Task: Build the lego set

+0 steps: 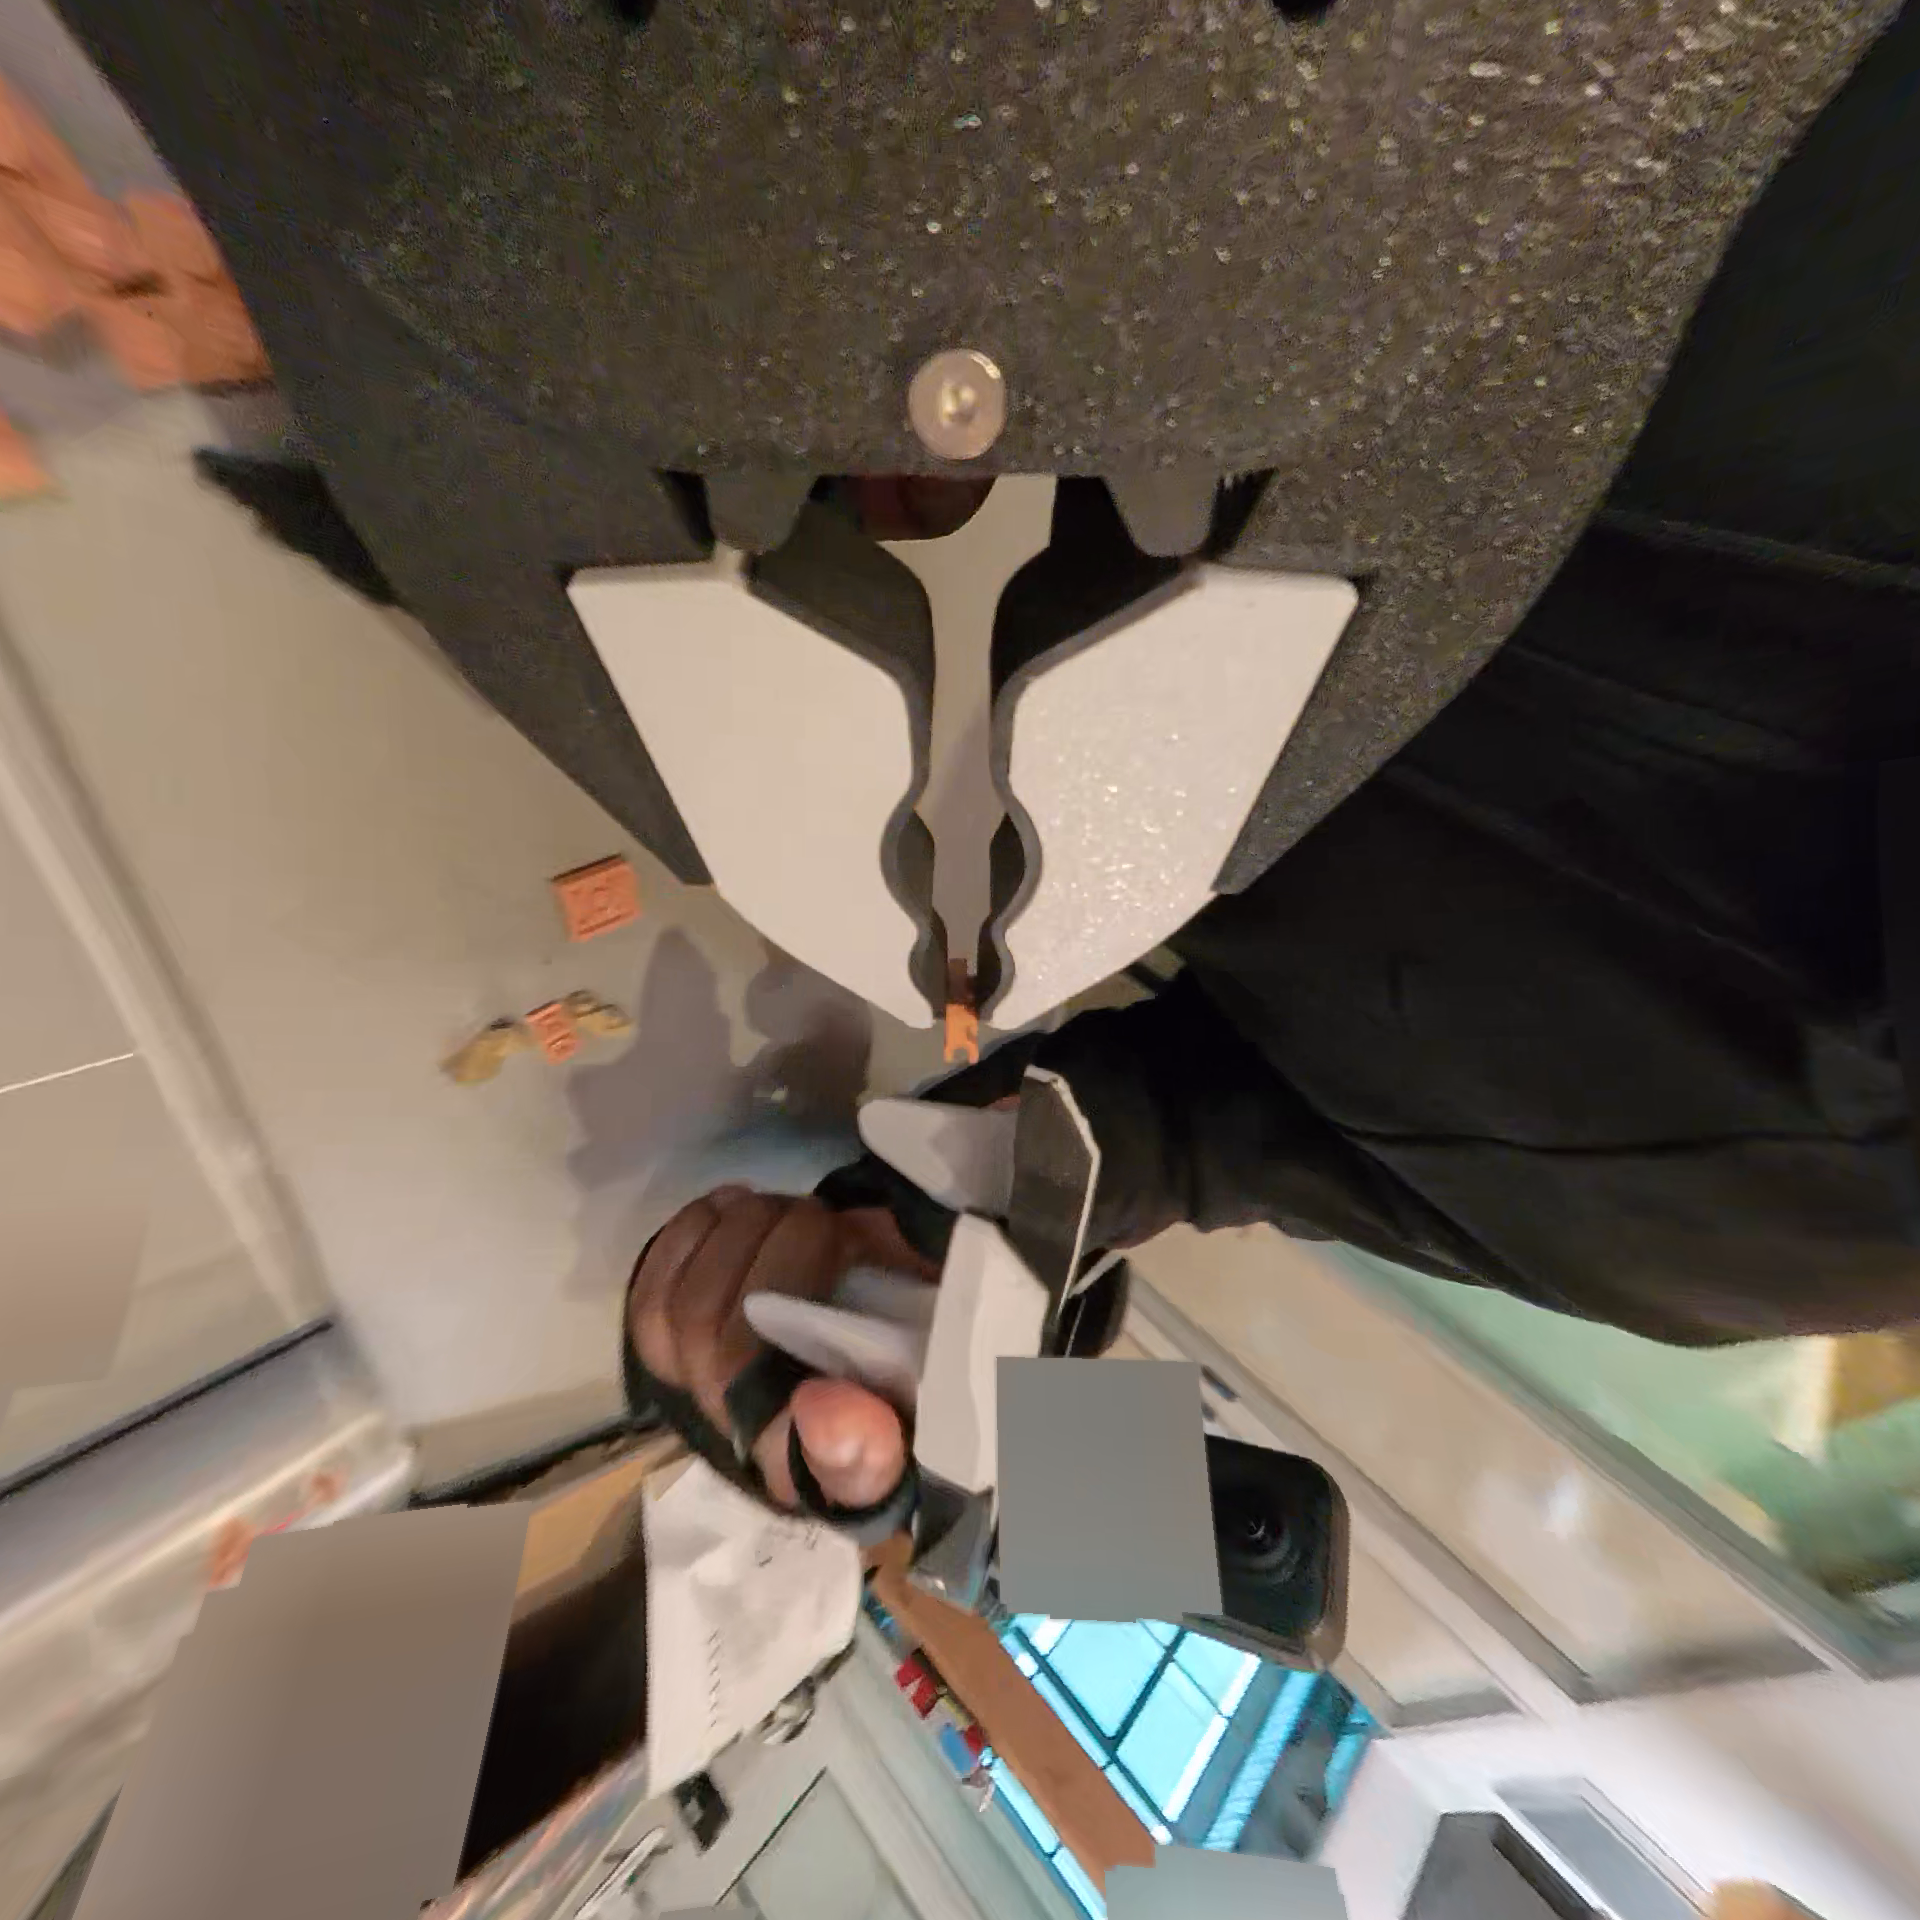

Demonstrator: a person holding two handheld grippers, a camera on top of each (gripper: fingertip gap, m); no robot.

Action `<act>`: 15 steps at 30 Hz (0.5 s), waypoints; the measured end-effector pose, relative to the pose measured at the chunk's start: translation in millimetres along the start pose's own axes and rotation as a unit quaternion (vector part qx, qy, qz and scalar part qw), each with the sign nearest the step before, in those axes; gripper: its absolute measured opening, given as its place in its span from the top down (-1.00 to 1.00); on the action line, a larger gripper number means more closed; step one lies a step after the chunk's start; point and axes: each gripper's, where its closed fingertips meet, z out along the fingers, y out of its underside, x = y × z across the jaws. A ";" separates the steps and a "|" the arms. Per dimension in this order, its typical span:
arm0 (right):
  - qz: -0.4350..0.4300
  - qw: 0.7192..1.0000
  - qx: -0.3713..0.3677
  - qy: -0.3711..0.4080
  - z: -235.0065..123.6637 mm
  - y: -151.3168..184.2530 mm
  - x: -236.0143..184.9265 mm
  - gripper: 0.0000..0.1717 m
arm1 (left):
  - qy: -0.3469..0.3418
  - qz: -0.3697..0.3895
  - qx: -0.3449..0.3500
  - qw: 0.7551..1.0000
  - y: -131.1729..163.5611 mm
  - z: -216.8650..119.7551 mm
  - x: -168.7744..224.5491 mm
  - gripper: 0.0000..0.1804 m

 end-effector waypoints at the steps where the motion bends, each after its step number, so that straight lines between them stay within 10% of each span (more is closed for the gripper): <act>1: 0.011 1.000 -0.005 -0.009 2.5 5.1 -2.8 0.95 | 0.006 0.020 -0.001 1.000 -0.6 -1.5 4.7 0.70; 15: 0.029 0.999 -0.021 -0.030 30.2 24.8 -24.0 0.95 | 0.063 0.122 -0.034 0.990 6.1 -7.2 55.3 0.78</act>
